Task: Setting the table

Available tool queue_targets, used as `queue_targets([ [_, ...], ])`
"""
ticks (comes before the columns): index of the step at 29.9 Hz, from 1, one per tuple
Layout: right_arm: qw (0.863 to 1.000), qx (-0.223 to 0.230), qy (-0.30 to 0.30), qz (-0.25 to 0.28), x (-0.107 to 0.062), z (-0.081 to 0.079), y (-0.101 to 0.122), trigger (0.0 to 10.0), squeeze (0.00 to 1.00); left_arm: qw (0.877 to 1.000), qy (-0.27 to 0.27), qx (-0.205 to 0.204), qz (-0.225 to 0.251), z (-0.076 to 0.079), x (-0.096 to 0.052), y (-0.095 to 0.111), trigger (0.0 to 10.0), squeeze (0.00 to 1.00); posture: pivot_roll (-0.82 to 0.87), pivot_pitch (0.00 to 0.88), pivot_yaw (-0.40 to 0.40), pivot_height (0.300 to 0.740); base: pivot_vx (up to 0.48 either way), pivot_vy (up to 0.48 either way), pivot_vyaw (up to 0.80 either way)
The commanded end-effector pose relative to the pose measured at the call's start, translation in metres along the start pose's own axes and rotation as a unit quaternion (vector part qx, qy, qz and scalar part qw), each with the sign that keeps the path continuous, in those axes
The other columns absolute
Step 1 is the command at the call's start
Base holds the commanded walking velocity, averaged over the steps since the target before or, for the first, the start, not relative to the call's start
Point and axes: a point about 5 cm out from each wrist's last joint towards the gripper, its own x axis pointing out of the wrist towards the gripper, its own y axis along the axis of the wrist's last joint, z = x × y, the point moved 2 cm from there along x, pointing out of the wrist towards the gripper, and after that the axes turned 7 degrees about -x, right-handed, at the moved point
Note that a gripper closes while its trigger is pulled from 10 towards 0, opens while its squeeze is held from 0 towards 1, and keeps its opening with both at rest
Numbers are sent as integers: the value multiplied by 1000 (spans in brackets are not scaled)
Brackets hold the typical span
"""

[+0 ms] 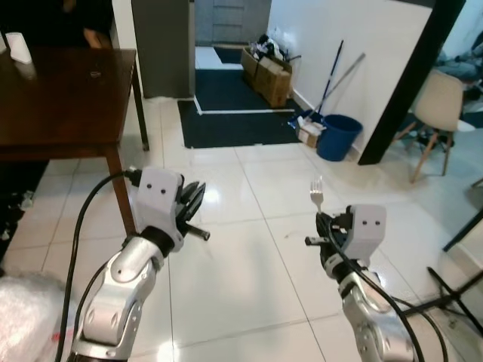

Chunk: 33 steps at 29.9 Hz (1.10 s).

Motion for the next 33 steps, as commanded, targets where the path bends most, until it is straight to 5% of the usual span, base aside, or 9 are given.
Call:
queue_targets([
  [1,1000,2,-2,0,-1,0,-1,10000,0,1000,3,6,-2,-3,-2,-2,10000,0,104,48,-11,740,458,0,0],
  [33,1000,7,-3,-1,0,-2,-3,10000,0,1000,-13,0,3,1,0,-1,10000,0,103,36,2,740,480,0,0],
])
